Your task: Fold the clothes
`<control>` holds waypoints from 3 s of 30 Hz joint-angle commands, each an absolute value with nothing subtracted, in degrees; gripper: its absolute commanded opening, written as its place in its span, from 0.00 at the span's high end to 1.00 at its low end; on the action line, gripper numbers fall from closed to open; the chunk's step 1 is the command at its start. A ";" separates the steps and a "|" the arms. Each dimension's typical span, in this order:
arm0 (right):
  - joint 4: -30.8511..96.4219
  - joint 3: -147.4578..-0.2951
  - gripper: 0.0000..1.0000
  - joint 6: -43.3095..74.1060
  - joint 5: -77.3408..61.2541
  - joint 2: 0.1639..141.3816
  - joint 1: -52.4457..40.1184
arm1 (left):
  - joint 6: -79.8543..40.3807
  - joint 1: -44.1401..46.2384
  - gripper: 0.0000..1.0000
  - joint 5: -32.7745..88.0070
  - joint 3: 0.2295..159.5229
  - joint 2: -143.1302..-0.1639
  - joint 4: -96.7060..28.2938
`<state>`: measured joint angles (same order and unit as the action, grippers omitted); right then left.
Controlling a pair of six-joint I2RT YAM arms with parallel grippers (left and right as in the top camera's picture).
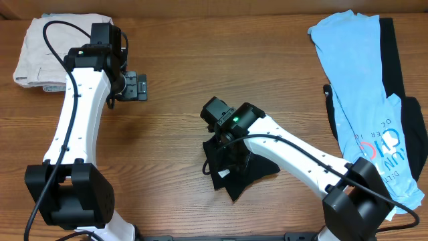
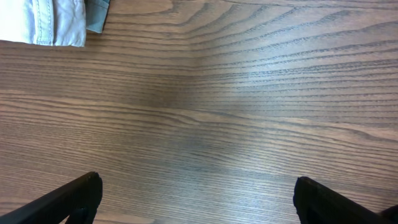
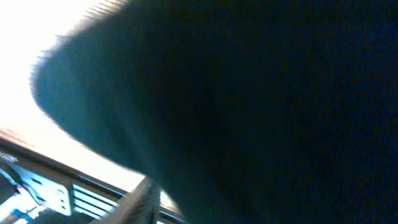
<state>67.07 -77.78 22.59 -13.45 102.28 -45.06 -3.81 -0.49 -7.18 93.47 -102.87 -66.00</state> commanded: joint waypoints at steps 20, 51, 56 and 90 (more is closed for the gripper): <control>71.40 -84.90 0.87 24.27 -1.58 93.60 -35.97 | -2.55 -0.62 0.00 -2.92 94.63 -103.83 -65.30; 48.77 -76.75 0.34 3.07 -11.22 101.51 -33.17 | -3.57 2.28 0.00 6.46 94.63 -102.74 -71.02; 58.30 -90.39 0.11 5.67 -11.18 98.85 -30.74 | -3.27 3.29 0.00 7.60 94.63 -97.73 -72.82; 77.32 -107.22 0.00 13.58 -8.78 97.62 -1.52 | -12.60 31.27 0.00 9.98 60.90 -95.77 -40.66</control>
<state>77.23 -106.50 13.30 -8.99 98.21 -1.58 -18.81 31.16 9.28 61.47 -93.80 -40.58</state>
